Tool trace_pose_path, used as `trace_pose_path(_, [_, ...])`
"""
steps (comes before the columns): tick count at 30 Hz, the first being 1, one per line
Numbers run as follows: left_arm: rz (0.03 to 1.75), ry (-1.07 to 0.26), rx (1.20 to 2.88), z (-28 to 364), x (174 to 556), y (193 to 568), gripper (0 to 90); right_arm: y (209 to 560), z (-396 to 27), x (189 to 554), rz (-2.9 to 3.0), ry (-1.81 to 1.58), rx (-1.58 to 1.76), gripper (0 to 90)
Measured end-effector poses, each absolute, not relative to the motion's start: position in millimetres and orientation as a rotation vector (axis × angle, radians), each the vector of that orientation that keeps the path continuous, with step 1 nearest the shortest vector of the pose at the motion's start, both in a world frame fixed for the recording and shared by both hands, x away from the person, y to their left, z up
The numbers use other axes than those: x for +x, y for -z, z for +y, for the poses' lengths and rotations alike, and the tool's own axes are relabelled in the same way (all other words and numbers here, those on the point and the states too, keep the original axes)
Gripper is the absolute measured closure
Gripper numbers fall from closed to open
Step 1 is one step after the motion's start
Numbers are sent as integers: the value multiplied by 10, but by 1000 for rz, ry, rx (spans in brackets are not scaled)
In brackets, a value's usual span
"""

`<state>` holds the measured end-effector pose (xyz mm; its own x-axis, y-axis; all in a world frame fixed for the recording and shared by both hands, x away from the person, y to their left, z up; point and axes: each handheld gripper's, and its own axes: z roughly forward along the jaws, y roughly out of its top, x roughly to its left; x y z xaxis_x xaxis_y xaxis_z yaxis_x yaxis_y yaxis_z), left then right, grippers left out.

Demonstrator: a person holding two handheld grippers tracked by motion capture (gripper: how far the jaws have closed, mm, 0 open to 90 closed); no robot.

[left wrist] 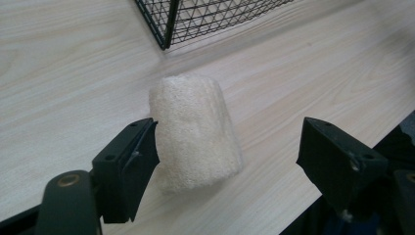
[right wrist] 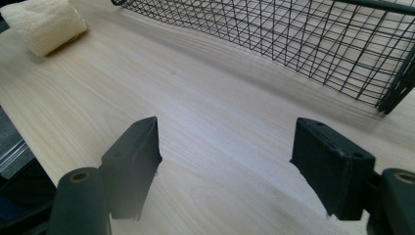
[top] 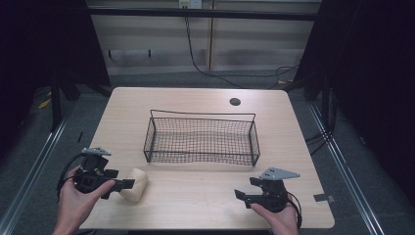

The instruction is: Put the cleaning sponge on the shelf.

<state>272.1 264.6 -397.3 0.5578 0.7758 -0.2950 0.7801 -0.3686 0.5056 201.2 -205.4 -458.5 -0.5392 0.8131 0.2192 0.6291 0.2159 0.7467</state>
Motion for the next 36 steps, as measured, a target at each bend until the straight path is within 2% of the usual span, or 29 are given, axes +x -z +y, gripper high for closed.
trace_pose_path(8, [1281, 38, 2287, 2591, 2863, 3920, 195, 4591, -2053, 2017, 2272, -1221, 1374, 245])
trace_pose_path(12, [1322, 84, 2323, 2533, 2922, 3934, 225, 4594, -2054, 2019, 2275, -1220, 1381, 245])
trace_pose_path(17, [1351, 110, 2357, 2480, 2995, 3958, 220, 4608, -2030, 2022, 2305, -1217, 1377, 243])
trace_pose_path(27, [1402, 72, 2466, 2365, 3099, 3991, 219, 4618, -2030, 2027, 2309, -1211, 1386, 233])
trace_pose_path(36, [1435, 92, 2521, 2316, 3162, 4079, 200, 4623, -2023, 2031, 2317, -1210, 1388, 231])
